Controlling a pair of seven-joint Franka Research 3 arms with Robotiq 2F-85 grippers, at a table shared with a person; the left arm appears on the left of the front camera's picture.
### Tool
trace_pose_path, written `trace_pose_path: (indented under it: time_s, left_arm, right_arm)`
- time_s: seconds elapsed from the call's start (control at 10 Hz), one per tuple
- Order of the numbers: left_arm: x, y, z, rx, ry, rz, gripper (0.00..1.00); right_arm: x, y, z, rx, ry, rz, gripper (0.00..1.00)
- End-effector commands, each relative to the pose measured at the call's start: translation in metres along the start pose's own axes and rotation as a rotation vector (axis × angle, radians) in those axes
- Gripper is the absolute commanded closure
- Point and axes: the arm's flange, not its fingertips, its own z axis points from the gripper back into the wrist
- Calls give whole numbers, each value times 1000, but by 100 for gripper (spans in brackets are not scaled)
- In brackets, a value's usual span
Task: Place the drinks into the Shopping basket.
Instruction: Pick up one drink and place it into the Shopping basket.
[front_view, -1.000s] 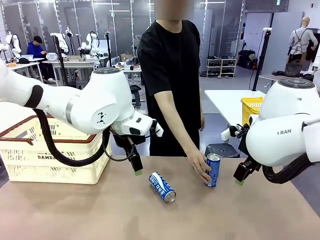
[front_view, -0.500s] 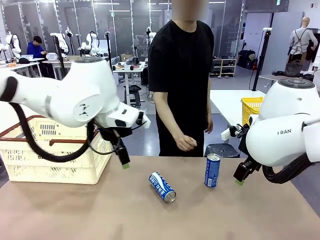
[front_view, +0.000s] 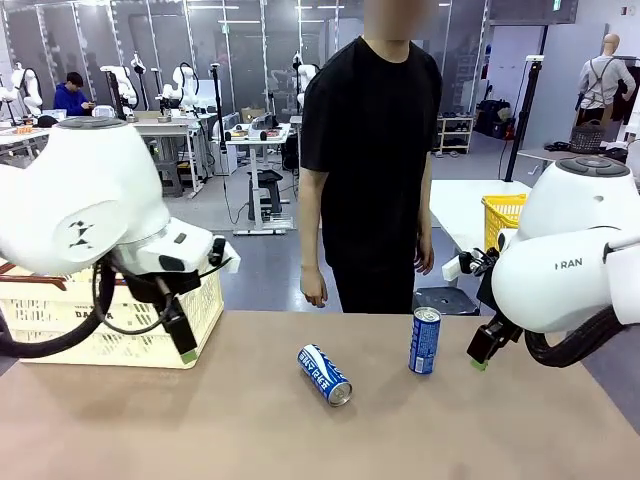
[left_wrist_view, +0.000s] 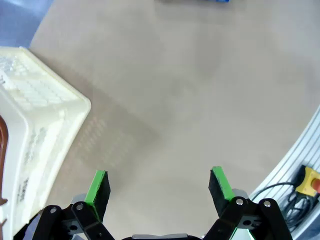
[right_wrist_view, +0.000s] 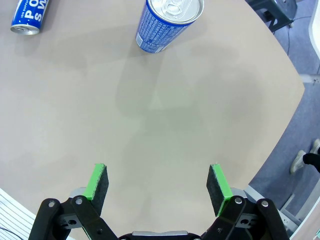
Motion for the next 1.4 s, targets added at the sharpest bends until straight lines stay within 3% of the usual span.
trace_pose_path:
  time_s: [0.0,0.7,0.9,1.3]
  left_arm:
    - [-13,-6,2,-25,-1,36,0]
    - [-13,-2,-2,-7,5,17,0]
    - [22,-5,-6,54,-96,-84,0]
    - [104,-22,-18,76,-161,-400,0]
  right_arm:
    - [-1,0,0,1,2,-3,1]
    - [-1,0,0,1,2,-3,1]
    - [-1,0,0,1,2,-3,1]
    - [-1,0,0,1,2,-3,1]
